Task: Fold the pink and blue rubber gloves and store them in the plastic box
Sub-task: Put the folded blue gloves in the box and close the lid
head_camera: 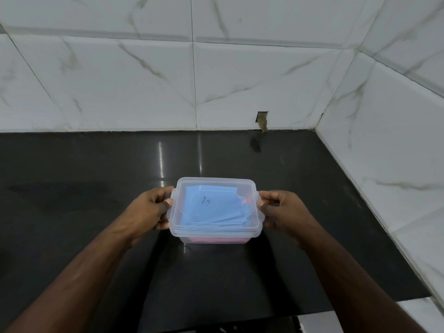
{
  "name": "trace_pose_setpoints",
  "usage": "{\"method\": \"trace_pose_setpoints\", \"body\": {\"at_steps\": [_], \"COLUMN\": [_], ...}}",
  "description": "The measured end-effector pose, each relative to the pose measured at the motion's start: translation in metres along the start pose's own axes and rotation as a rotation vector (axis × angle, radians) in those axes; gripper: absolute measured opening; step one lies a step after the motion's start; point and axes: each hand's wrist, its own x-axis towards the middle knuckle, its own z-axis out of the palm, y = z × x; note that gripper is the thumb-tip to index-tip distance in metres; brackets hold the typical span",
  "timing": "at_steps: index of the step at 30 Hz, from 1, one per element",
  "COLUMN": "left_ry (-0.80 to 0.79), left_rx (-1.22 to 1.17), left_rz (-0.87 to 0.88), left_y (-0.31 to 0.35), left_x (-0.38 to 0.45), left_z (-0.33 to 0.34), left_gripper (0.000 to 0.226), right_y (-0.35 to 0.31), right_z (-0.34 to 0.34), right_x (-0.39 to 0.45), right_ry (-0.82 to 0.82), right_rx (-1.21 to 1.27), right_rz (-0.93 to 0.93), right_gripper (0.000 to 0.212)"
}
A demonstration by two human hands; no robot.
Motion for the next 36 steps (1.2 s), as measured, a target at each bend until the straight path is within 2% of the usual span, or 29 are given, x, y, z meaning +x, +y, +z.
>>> {"method": "trace_pose_setpoints", "body": {"at_steps": [4, 10, 16, 27, 29, 32, 36], "left_ry": [0.015, 0.036, 0.047, -0.021, -0.072, -0.163, -0.136], "left_rx": [0.003, 0.006, -0.006, -0.11, -0.153, -0.085, -0.005], "left_rz": [-0.015, -0.034, -0.047, -0.087, -0.073, -0.036, -0.002], "left_y": [0.001, 0.0, -0.001, 0.001, -0.001, -0.009, -0.01], "left_x": [0.0, 0.002, 0.001, -0.01, -0.016, -0.022, -0.022], "left_z": [-0.001, -0.001, 0.0, 0.0, -0.004, -0.009, -0.008], "left_gripper": [0.037, 0.036, 0.035, 0.043, 0.058, 0.084, 0.091], "right_y": [0.001, -0.001, -0.004, 0.008, 0.009, 0.01, 0.009], "right_z": [-0.004, -0.002, -0.001, 0.004, 0.004, 0.004, 0.004], "right_x": [-0.009, -0.01, -0.011, -0.005, -0.006, -0.005, -0.004], "right_ry": [-0.162, -0.172, -0.178, -0.156, -0.158, -0.152, -0.154], "right_rx": [0.036, 0.059, 0.04, 0.038, 0.042, 0.037, 0.01], "right_rz": [0.022, 0.017, 0.085, 0.108, 0.106, 0.113, 0.105], "right_gripper": [0.05, 0.044, 0.078, 0.09, 0.089, 0.089, 0.09]}}
